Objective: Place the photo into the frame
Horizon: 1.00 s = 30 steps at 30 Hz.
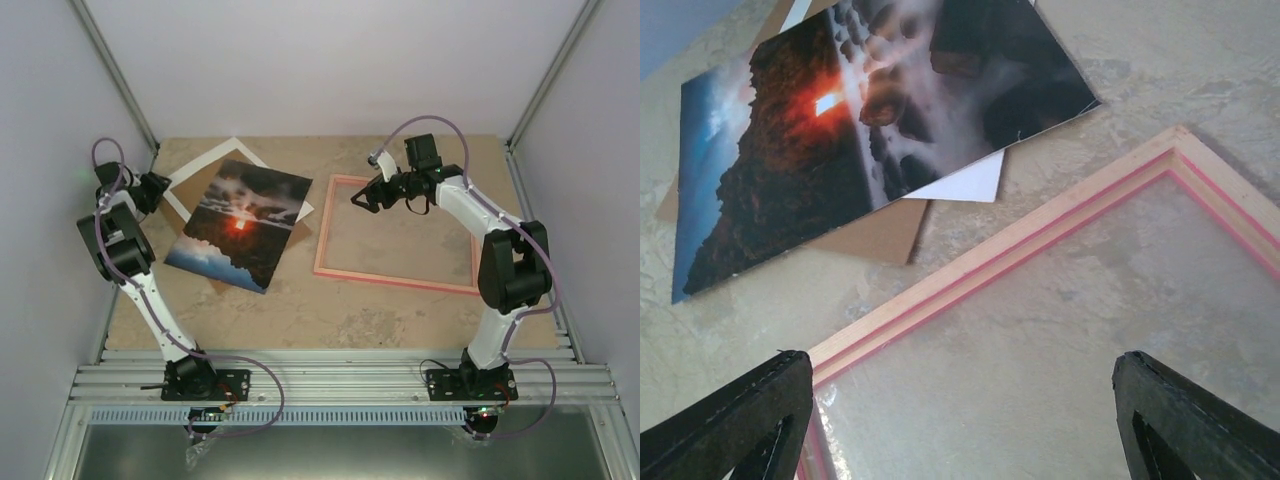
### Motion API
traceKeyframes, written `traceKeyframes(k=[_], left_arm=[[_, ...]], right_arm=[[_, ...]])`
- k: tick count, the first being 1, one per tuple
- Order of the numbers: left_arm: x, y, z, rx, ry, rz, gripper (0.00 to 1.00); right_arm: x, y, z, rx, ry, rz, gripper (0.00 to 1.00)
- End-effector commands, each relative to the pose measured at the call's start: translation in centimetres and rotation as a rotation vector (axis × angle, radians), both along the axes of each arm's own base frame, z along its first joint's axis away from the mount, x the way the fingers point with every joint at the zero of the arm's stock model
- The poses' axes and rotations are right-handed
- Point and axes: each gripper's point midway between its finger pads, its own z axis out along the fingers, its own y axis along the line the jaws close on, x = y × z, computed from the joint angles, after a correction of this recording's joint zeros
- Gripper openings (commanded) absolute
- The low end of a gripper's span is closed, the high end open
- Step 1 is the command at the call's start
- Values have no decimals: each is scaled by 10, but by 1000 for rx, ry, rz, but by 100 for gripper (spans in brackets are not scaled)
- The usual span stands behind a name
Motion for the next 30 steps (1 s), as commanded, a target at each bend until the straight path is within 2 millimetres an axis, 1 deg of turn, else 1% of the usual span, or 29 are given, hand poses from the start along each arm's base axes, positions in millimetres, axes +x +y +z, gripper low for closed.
traceKeyframes(k=[1, 2, 4, 8, 12, 14, 16, 18, 20, 23, 24, 25, 28, 30], left_arm=[[5, -12, -30, -154, -22, -27, 61], [4, -20, -32, -204, -40, -50, 58], [6, -27, -32, -261, -81, -67, 55], [11, -36, -25, -335, -147, -100, 44], [15, -38, -17, -348, -189, -126, 33], [15, -42, -17, -343, -190, -143, 29], [14, -48, -20, -306, -181, -175, 28], [14, -56, -24, -277, -160, -208, 32], [14, -66, -28, -271, -145, -236, 35], [13, -80, -36, -270, -123, -284, 41], [13, -84, -37, -269, -120, -297, 42], [14, -86, -38, -267, -120, -306, 41], [15, -87, -39, -260, -118, -304, 37], [15, -88, -41, -254, -106, -312, 31]], right_arm=[[2, 0, -3, -33, -5, 16, 82], [2, 0, -2, -36, -9, 17, 82], [3, -1, -1, -41, -18, 18, 81], [5, -1, -2, -46, -22, 20, 81], [7, 0, 0, -51, -32, 23, 80], [7, 0, 0, -52, -32, 23, 80], [6, 0, -1, -52, -31, 26, 80], [5, 1, -2, -53, -31, 30, 79], [4, 1, -2, -54, -31, 31, 79], [4, 0, -1, -56, -34, 30, 79], [4, 0, -1, -57, -36, 30, 78], [4, 0, -1, -58, -38, 31, 79], [4, -1, 1, -59, -43, 29, 78], [5, -1, 1, -58, -45, 28, 78]])
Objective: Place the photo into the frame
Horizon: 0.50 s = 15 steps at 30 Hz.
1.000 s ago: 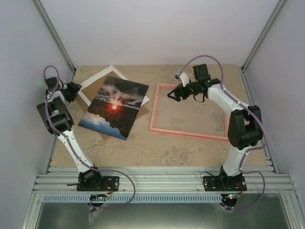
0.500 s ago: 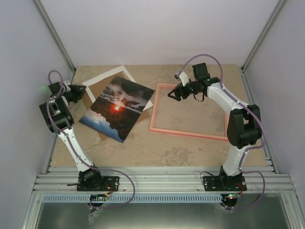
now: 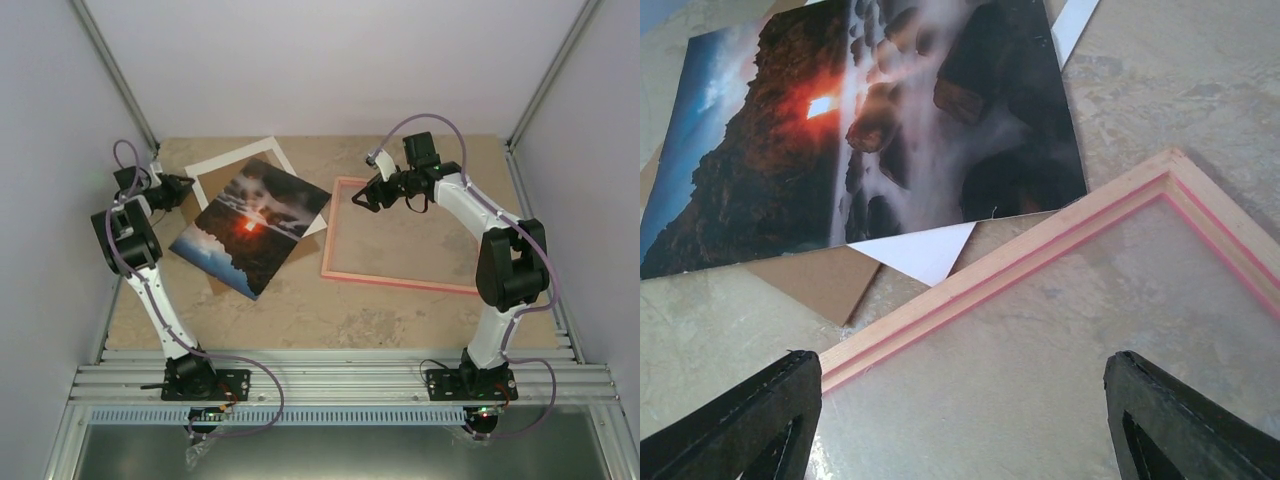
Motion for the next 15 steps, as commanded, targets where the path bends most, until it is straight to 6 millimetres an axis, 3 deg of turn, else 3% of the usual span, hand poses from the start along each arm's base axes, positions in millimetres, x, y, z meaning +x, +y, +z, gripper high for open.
traceKeyframes(k=[1, 5, 8, 12, 15], left_arm=[[-9, -18, -34, -14, 97, -58, 27], [-11, -30, -23, 11, 69, -117, 19], [-16, -43, -18, 4, 55, -156, 22], [-24, -63, -26, -1, 73, -208, 31], [-26, -68, -35, 19, 94, -205, 28]], right_arm=[[1, 0, 4, -8, -16, 4, 78], [1, 0, 6, -10, -21, 3, 78], [0, 0, 7, -8, -21, 5, 77], [-1, 1, 7, -4, -21, 9, 77], [-1, 1, 7, -3, -20, 8, 77]])
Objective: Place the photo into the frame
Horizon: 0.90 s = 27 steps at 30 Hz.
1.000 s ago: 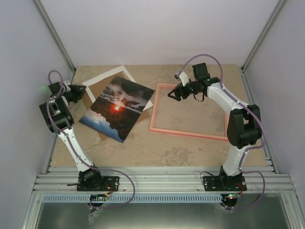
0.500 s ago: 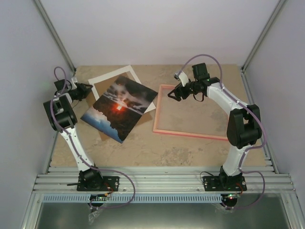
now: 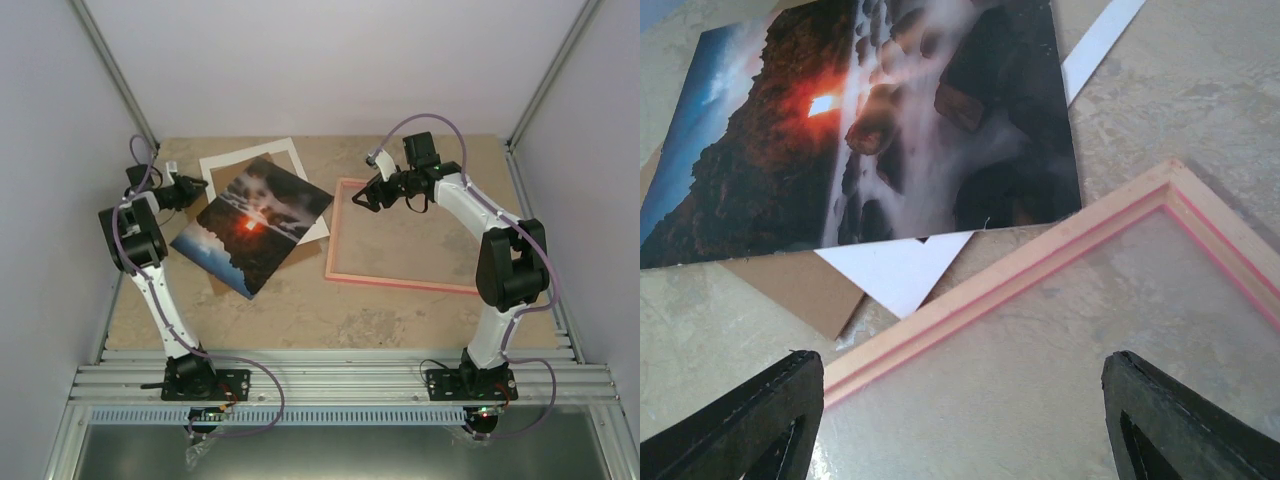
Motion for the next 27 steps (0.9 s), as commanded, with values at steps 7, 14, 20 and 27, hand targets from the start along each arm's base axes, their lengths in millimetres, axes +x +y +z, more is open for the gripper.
traceKeyframes(k=[7, 14, 20, 27], left_arm=[[-11, -38, -34, 54, 118, -83, 16], [-19, -48, -46, 100, 160, -122, 4], [-22, -48, -39, 125, 150, -119, 0], [-25, -48, -32, 143, 147, -105, 0]], right_arm=[[-1, 1, 8, 0, -18, 10, 76], [-2, 6, 8, 23, -12, 26, 75], [2, 44, -12, 0, -24, 75, 72], [36, 101, -55, -130, -82, 63, 58]])
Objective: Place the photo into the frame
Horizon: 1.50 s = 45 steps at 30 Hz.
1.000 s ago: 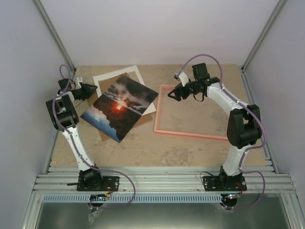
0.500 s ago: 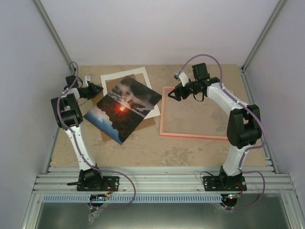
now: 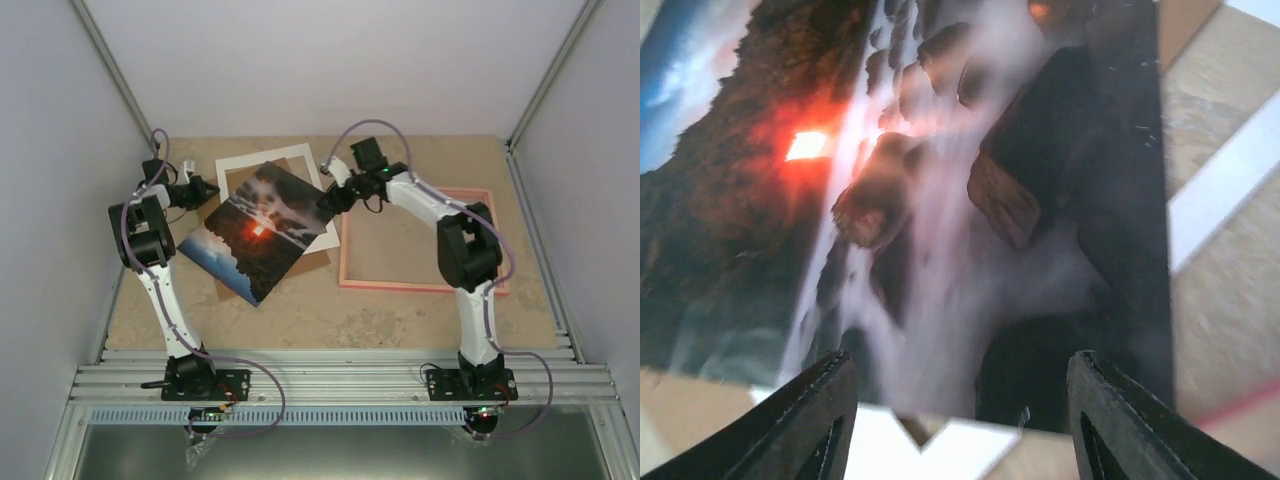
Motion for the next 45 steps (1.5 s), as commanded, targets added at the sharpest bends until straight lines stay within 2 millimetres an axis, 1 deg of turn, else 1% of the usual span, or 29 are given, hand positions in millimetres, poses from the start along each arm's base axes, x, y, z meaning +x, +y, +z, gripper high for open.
traceKeyframes(k=[1, 4, 7, 9, 10, 18, 21, 22, 25, 27, 28, 30, 31, 34, 36, 40, 42, 43, 45], left_arm=[[-17, -7, -22, 27, 103, 11, 0], [-17, -7, -22, 28, 107, 14, 0], [-17, -7, -21, 26, 108, 12, 0], [-16, -7, -21, 24, 105, 9, 0], [-15, -7, -21, 22, 105, 10, 0], [-10, -11, -19, 14, 102, 0, 1], [-8, -11, -20, 30, 116, 18, 23], [-7, -11, -21, 34, 120, 23, 29], [-7, -13, -27, 29, 152, 33, 39], [-8, -17, -32, -4, 171, 27, 39], [-9, -21, -32, -31, 171, 16, 39], [-10, -29, -27, -82, 159, -7, 39], [-9, -31, -22, -96, 139, -16, 40], [-11, -36, -11, -106, 101, -33, 45], [-13, -39, -6, -108, 88, -56, 45], [-16, -46, 12, -134, 38, -89, 45], [-16, -51, 19, -164, 17, -103, 48], [-15, -54, 22, -180, 9, -110, 49], [-16, -61, 24, -205, 4, -129, 49]], right_arm=[[28, 27, -25, -92, -68, -56, 53], [43, 42, -41, -159, -127, -89, 43], [51, 56, -58, -215, -173, -90, 38], [50, 61, -77, -254, -176, -75, 33], [49, 62, -83, -273, -180, -69, 31], [33, 58, -138, -379, -112, -17, 16], [28, 58, -150, -401, -91, -1, 14], [26, 58, -153, -404, -84, 4, 13], [21, 58, -163, -417, -69, 20, 12], [20, 56, -166, -426, -66, 26, 11], [20, 56, -169, -430, -64, 30, 11], [19, 55, -171, -434, -65, 36, 11], [19, 55, -173, -434, -63, 37, 10], [18, 56, -175, -432, -57, 40, 8], [18, 57, -176, -426, -55, 43, 7], [16, 60, -177, -415, -51, 56, 7], [17, 61, -177, -409, -52, 58, 7], [17, 61, -177, -408, -52, 58, 7], [17, 62, -175, -403, -53, 58, 6]])
